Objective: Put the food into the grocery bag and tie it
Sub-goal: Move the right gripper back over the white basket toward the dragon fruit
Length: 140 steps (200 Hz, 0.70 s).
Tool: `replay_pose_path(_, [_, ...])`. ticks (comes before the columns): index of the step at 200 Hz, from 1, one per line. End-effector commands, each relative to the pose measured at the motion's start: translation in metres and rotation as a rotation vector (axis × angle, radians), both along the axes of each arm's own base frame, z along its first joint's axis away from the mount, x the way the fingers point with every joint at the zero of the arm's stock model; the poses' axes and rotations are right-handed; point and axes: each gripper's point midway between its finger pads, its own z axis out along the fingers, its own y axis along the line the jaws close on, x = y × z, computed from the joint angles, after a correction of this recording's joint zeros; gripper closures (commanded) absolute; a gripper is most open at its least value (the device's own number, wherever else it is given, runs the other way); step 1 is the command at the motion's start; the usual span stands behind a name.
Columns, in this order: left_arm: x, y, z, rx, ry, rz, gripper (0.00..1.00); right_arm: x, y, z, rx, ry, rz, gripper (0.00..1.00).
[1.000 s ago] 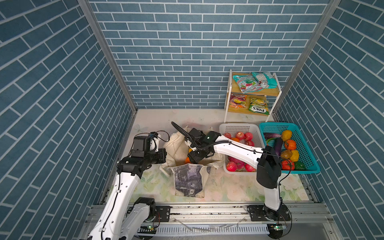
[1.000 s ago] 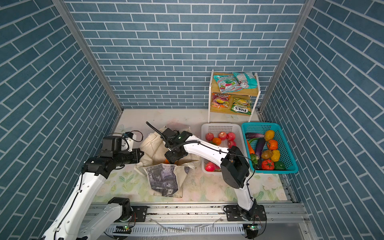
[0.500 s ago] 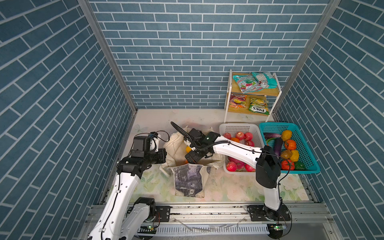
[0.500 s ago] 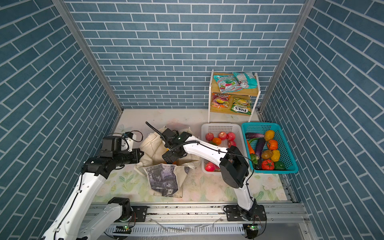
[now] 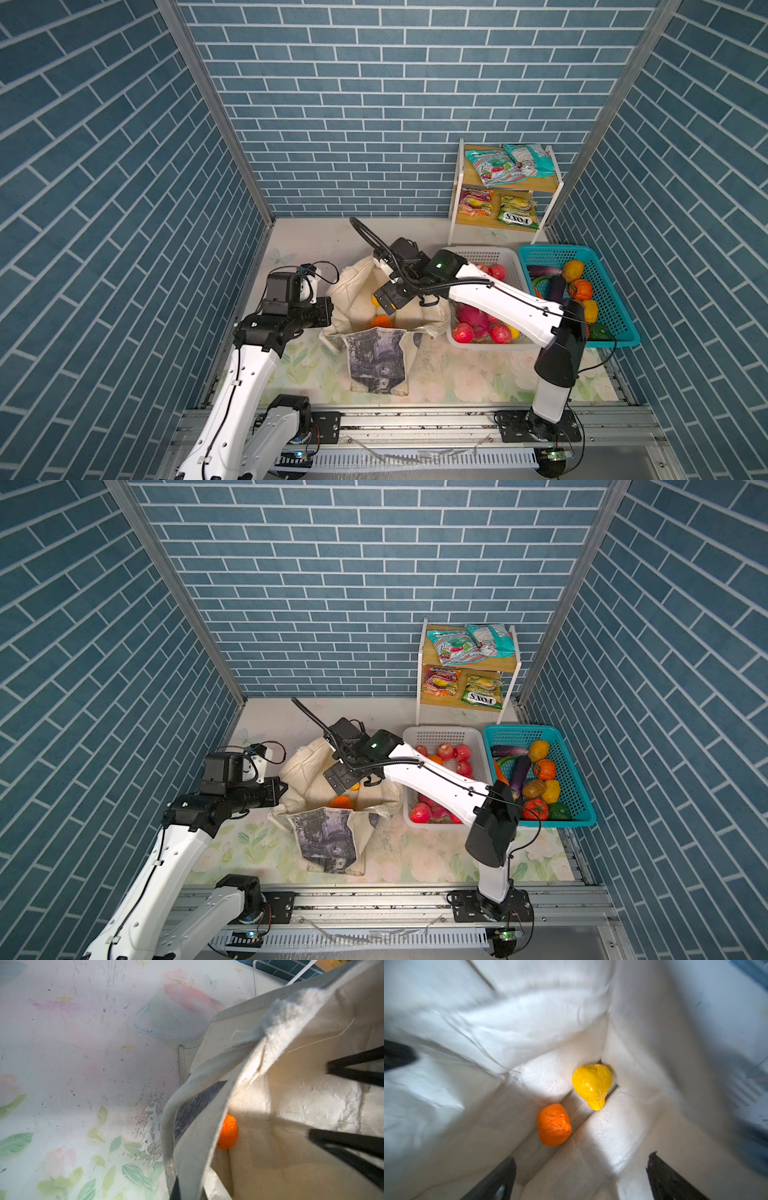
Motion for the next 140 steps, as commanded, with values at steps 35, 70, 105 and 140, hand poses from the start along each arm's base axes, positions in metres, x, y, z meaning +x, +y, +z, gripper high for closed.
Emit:
replay_pose_path(35, [0.001, 0.003, -0.001, 0.010, -0.013, 0.009, 1.00, 0.001, -0.085, 0.125, 0.179, -0.277, -0.215, 0.03])
replay_pose_path(70, [0.001, 0.005, -0.002, 0.018, -0.012, 0.015, 1.00, 0.008, -0.156, 0.127, 0.205, -0.286, -0.427, 0.05])
replay_pose_path(105, [0.002, 0.006, -0.003, 0.020, -0.009, 0.019, 1.00, 0.007, -0.205, 0.095, 0.205, -0.207, -0.578, 0.07])
replay_pose_path(140, [0.002, 0.006, -0.004, 0.021, -0.004, 0.019, 1.00, 0.007, -0.233, 0.048, 0.135, -0.106, -0.671, 0.07])
